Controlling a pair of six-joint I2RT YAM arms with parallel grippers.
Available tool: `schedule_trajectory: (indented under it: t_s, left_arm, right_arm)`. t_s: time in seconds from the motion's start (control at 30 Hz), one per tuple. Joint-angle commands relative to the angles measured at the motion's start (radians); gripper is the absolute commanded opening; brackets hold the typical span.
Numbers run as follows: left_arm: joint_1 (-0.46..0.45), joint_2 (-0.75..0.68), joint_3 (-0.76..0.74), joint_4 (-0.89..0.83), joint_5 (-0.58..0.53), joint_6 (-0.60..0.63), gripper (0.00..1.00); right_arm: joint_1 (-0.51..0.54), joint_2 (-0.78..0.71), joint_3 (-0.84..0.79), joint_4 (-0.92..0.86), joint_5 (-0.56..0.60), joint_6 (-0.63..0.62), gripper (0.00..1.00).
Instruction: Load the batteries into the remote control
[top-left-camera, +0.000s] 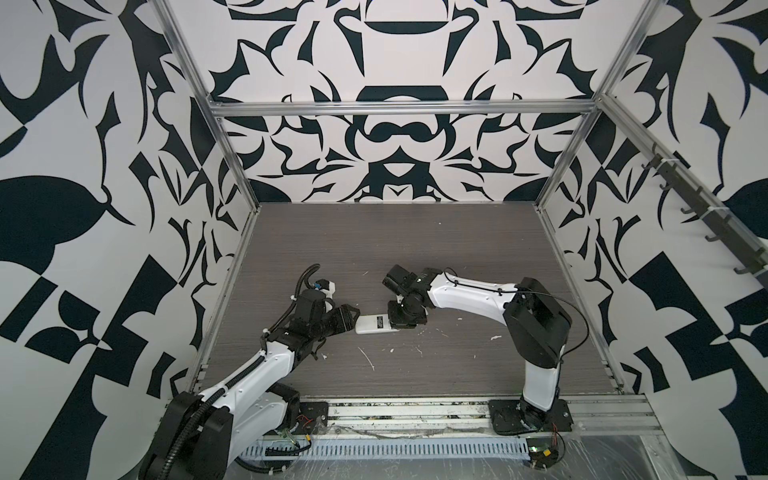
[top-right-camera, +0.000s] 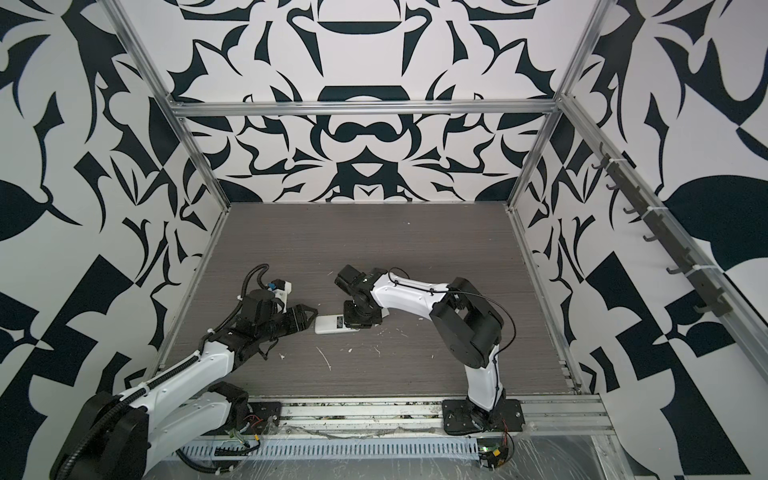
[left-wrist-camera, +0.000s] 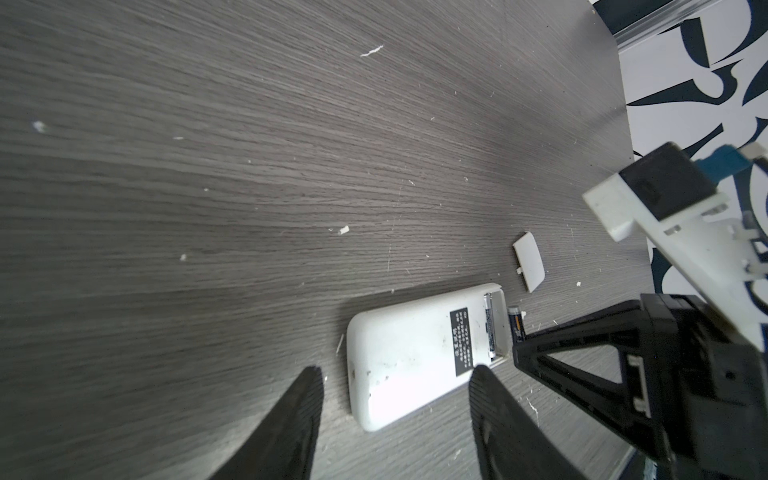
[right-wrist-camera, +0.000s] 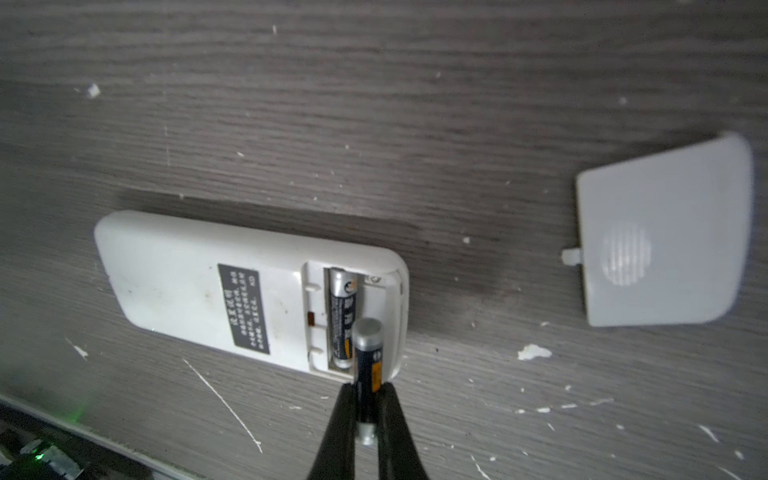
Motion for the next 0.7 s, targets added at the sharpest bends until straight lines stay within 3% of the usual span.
schedule_trajectory:
  t_s: [0.0, 0.67]
  left_arm:
    - [-0.001, -0.011, -0.013, 0.009, 0.012, 0.002, 0.60]
    - [-0.001, -0.007, -0.011, 0.009, 0.010, 0.002, 0.60]
  right_arm:
    - [0.011, -0.004, 0.035, -0.036, 0.028, -0.021, 0.07]
    - [0.021, 0.016, 0.069, -0.059, 0.045, -0.042, 0.07]
